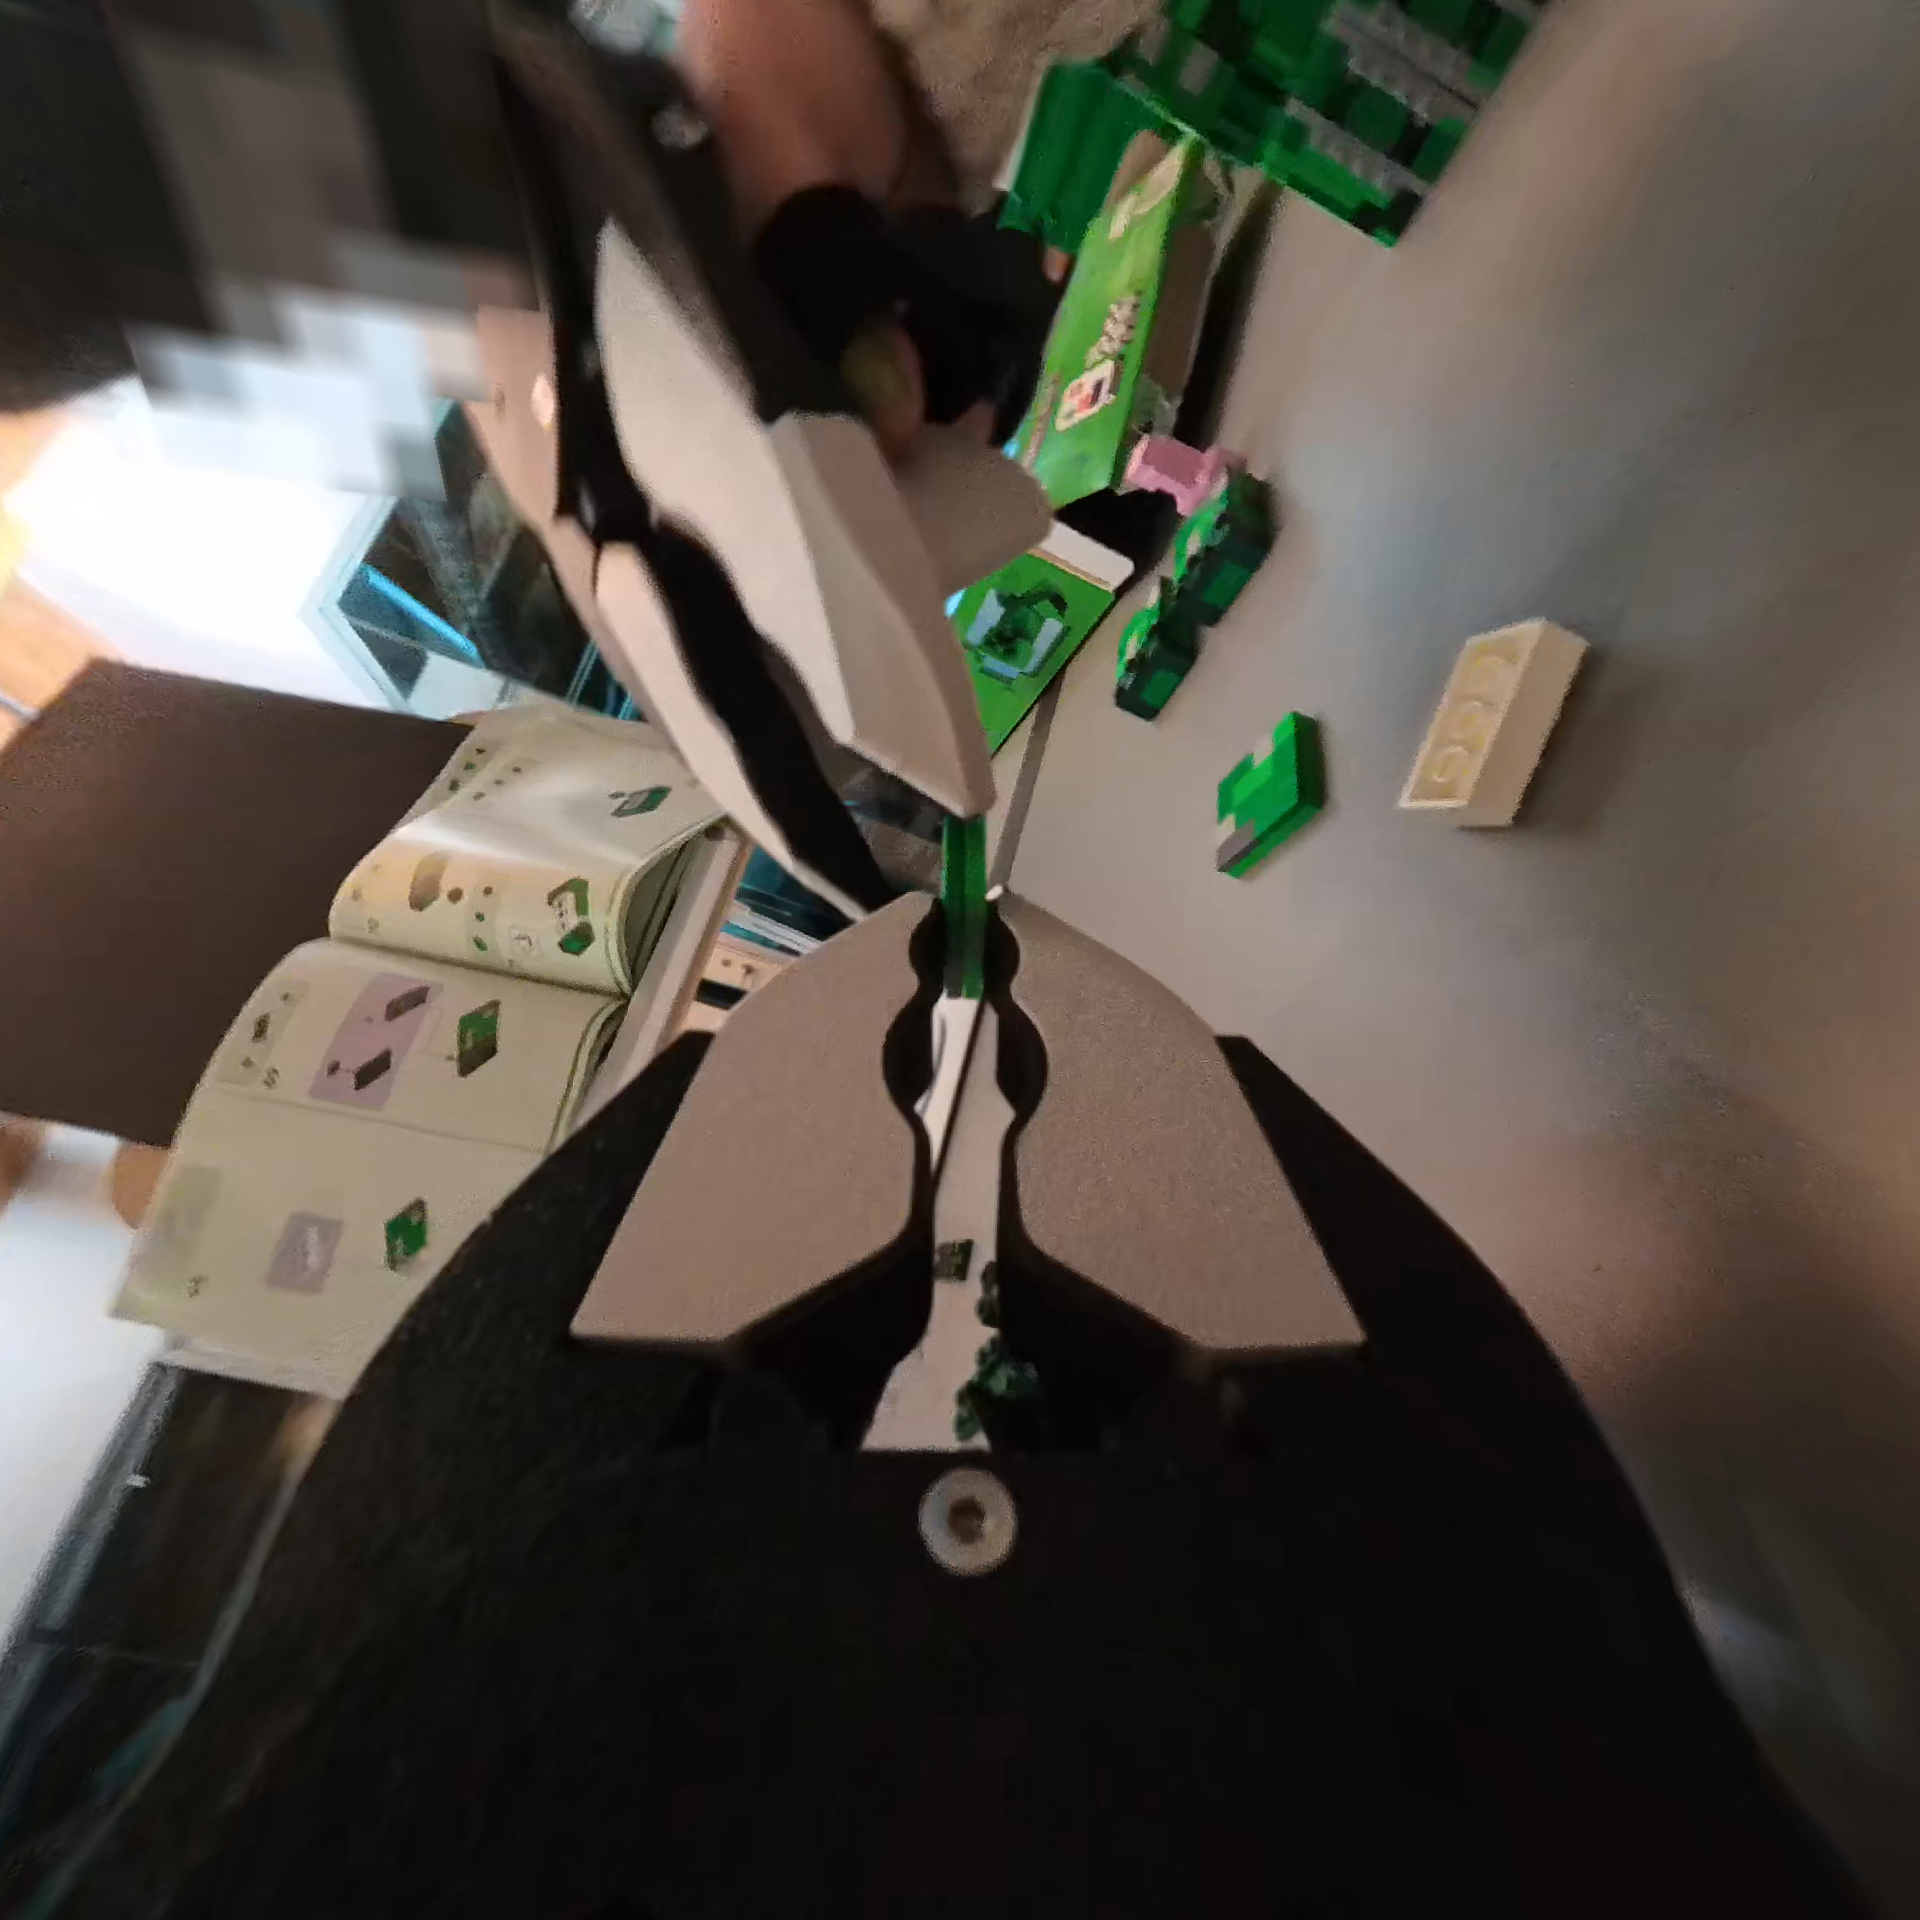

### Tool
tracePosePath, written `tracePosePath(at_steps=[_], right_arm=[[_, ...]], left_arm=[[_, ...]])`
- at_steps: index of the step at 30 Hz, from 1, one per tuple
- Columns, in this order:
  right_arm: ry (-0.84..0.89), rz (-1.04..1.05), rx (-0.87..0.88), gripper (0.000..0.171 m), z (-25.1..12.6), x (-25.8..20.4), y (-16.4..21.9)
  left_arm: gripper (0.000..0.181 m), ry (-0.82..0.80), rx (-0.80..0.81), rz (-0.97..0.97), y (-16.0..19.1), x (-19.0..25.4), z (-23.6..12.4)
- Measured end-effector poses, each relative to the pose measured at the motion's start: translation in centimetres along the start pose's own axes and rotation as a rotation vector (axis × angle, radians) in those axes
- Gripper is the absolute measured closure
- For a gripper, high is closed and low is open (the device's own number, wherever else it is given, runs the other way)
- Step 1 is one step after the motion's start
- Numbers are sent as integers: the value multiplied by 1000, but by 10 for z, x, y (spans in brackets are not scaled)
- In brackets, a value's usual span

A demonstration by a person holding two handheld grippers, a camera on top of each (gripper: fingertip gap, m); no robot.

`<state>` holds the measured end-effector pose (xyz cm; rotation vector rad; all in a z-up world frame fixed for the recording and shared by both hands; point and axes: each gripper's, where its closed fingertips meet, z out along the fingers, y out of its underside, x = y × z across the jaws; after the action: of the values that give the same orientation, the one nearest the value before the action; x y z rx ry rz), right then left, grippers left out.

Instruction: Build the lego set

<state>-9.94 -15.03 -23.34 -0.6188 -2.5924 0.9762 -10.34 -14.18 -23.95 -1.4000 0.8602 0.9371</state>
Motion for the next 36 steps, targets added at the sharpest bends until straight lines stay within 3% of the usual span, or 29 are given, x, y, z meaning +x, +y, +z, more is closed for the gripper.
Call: tracePosePath(at_steps=[5, 10, 18, 23, 28, 31, 33, 36], right_arm=[[278, -96, 127, 129, -16, -1, -11], [501, -144, 119, 133, -22, -2, -7], [435, -126, 225, 148, -17, -25, -10], [368, -112, 278, 156, -15, -38, -15], [288, -29, 270, 149, -9, -44, -10], [289, 14, 259, 163, -7, -41, -7], [278, 87, 275, 163, -8, -38, -7], [259, 347, 336, 165, -10, -25, -4]], left_arm=[[176, -13, 40, -210, 4, -14, -4], [175, 65, 129, -339, -7, -11, -9], [175, 351, 327, -670, -35, 3, -20], [175, 492, 362, -827, -38, 10, -24], [175, 518, 345, -828, -38, 14, -23], [175, 533, 341, -815, -38, 17, -24], [175, 484, 331, -794, -36, 15, -21], [151, 305, 267, -662, -24, 4, -13]])
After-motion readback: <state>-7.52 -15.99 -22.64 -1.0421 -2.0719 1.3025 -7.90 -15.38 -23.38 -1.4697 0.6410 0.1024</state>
